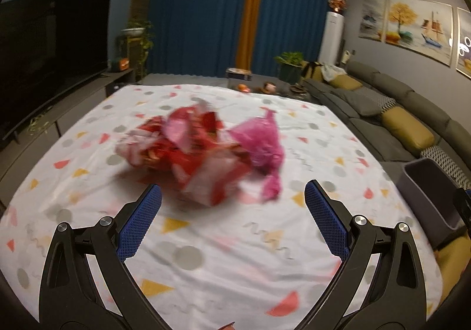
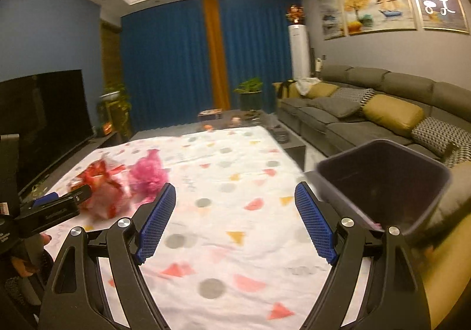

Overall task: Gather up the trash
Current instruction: 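Move both open grippers back over the remaining trash on the table, then grasp the red-and-white wrapper bag with the left gripper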

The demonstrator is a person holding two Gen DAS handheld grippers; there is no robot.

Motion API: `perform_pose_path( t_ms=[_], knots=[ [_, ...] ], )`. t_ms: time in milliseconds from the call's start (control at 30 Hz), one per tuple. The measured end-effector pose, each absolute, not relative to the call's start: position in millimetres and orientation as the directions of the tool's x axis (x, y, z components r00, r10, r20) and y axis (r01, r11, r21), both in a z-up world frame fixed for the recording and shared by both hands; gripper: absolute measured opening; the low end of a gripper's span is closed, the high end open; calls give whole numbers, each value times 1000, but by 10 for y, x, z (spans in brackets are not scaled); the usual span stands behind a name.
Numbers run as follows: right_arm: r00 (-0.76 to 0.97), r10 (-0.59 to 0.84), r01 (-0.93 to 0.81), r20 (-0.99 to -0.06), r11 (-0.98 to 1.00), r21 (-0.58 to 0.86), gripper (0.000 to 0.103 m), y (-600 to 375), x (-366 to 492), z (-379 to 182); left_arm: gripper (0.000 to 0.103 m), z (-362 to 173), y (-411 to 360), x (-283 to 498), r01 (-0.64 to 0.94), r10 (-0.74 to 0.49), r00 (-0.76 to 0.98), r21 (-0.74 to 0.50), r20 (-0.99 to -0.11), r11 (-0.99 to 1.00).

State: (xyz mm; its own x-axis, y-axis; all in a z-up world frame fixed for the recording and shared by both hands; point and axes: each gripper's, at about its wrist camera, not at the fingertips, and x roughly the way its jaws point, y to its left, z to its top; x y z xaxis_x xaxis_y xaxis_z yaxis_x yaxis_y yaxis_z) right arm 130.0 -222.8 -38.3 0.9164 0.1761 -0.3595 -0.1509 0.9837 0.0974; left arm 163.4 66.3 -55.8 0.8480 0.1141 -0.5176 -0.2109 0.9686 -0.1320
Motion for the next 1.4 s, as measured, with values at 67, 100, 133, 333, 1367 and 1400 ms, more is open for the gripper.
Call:
perform_pose_path(
  t_ms=[67, 100, 133, 333, 1367, 1400],
  knots=[
    [910, 196, -173, -365, 980, 97, 81, -2091, 1352, -397, 96, -560, 803, 1602, -226, 127, 849, -135, -513, 965],
    [906, 206, -184, -369, 978, 94, 81, -2018, 1385, -406, 96, -557, 864, 1591, -232, 132, 851, -139, -509, 963],
    [904, 214, -194, -371, 977, 91, 81, -1956, 1409, -413, 96, -548, 915, 1583, -240, 138, 851, -141, -507, 961],
    [885, 266, -253, -383, 964, 86, 81, -1581, 1591, -442, 77, -540, 1067, 1707, -221, 115, 856, -156, -503, 963],
    [814, 289, -295, -504, 953, 70, 81, -708, 2645, -755, 1, -497, 1199, 2085, -41, -102, 903, -321, -417, 946],
    [810, 292, -297, -509, 952, 73, 80, -681, 2688, -771, 1, -477, 1189, 2059, -34, -104, 908, -319, -405, 947]
  ],
)
